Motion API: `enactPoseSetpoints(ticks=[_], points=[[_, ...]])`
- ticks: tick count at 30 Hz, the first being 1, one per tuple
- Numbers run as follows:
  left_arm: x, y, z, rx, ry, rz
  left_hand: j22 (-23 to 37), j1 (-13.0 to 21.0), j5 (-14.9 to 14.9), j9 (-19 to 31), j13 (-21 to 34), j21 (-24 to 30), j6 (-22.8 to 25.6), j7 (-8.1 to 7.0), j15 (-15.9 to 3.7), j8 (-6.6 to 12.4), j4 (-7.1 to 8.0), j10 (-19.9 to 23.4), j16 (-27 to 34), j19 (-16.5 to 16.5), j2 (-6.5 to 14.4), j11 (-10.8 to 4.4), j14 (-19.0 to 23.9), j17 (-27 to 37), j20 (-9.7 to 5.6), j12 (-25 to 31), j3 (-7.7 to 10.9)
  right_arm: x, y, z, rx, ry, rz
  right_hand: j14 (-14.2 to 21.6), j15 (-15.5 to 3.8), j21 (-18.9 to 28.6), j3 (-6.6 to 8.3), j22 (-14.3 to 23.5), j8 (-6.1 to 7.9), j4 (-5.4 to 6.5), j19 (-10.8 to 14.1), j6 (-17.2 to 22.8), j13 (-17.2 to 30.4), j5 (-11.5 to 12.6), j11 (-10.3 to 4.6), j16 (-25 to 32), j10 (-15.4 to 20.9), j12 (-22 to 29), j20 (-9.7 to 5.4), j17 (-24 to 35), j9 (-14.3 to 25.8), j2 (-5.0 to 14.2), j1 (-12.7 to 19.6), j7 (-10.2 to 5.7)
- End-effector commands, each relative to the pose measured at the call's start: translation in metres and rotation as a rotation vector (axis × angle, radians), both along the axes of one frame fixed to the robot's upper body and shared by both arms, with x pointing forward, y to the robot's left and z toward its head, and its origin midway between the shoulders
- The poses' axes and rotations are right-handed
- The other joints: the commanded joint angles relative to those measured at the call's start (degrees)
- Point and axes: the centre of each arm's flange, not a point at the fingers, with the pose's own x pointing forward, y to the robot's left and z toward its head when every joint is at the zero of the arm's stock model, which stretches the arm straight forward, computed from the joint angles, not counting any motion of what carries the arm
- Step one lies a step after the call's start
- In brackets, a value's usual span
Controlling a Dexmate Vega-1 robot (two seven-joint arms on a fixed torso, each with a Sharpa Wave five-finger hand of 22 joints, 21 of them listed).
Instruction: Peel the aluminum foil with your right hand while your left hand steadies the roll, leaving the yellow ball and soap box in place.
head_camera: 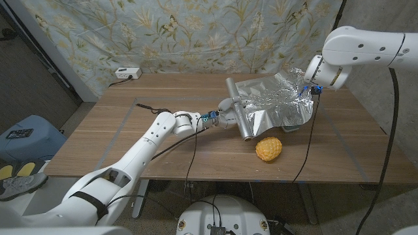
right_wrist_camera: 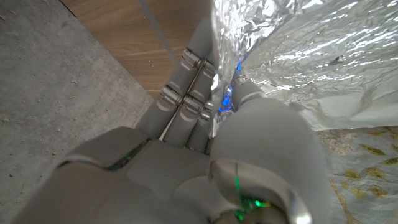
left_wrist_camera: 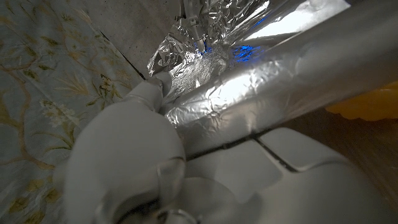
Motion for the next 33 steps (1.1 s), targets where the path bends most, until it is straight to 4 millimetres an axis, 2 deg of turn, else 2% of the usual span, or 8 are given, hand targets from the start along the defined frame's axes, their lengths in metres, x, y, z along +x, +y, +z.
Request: enactPoseSetpoints(ticks=[1,19,33], points=[[-0.009,0.019,-0.002,-0.011,-0.012,0.031,0.2,0.2,-0.1,0.0,-0.1,0.2,0.6,0.08,0.02,0.46,0.12,0.6,0.3,0.4,0.7,-0.10,0.1,0.0,0.02,0.5,0.29,0.006,0.000,-0.002,0.004,-0.001,-0.009,0.0,0.11,0.4,-0.04,0.1,-0.04,0.14,-0.2,0.6,0.1,0.4,-0.29,-0.3,0.1,-0.2,-0.24,0.2,0.1,0.47,0.3,-0.12],[-0.010,0.021,-0.004,-0.019,-0.001,0.038,0.2,0.0,-0.1,0.0,0.0,0.1,0.7,0.11,-0.01,0.42,0.12,0.6,0.4,0.3,0.8,-0.09,0.2,-0.2,0.04,0.5,0.49,0.010,-0.003,-0.004,0.015,0.005,-0.019,0.2,0.08,0.9,-0.14,0.1,-0.31,0.14,-0.4,0.6,0.2,0.4,-0.20,-0.7,0.2,-0.4,-0.23,0.6,0.3,0.50,0.3,-0.04],[-0.008,0.037,-0.005,-0.021,-0.002,0.058,0.2,-0.1,-0.2,0.0,-0.1,0.0,0.6,0.08,0.05,0.35,0.06,0.6,0.4,0.4,0.9,-0.17,0.1,-0.4,0.07,0.6,0.54,0.016,-0.002,-0.002,0.017,0.015,-0.031,0.2,0.09,1.3,-0.15,0.0,-0.51,0.16,-0.6,0.6,0.4,0.4,-0.16,-0.9,0.2,-0.5,-0.23,0.9,0.4,0.52,0.3,-0.09]])
